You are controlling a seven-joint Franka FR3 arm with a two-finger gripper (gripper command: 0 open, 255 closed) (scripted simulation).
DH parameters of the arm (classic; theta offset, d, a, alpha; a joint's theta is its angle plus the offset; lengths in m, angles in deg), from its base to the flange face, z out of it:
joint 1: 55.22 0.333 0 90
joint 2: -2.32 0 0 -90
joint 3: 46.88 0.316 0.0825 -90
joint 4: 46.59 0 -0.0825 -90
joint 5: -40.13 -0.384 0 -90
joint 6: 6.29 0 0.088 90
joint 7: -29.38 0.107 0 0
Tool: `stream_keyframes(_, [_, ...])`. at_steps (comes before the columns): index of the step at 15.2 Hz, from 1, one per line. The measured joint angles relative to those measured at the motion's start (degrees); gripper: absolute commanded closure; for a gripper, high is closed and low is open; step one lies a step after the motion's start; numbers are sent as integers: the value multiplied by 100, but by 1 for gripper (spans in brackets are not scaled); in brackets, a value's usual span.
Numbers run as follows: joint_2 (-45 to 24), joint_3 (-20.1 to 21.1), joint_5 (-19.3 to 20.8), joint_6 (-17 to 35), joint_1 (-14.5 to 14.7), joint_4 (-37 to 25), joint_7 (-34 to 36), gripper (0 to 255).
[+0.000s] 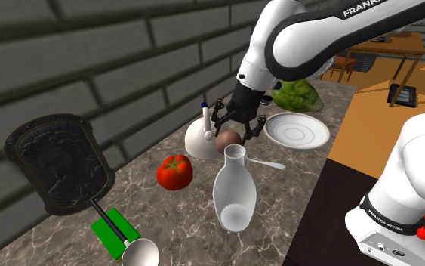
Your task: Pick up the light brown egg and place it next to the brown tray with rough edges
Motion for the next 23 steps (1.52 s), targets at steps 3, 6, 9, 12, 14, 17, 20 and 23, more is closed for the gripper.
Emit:
stream_keyframes(3, [300,320,-129,68,193,238,389,255])
stream_keyframes(6, [523,675,-255,109,388,360,828,255])
stream_keyframes(9, [746,1034,-381,121,591,454,1279,255])
stream_keyframes(12, [849,1472,-530,225,803,499,1776,255])
stream_keyframes(14, [919,1747,-597,231,918,467,2115,255])
stream_keyframes(17, [1048,2088,-691,228,1075,459,2541,255])
stream_keyframes(20, [895,2600,-725,331,1123,223,3068,255])
stream_keyframes(23, [831,2837,-816,520,1183,282,3248,255])
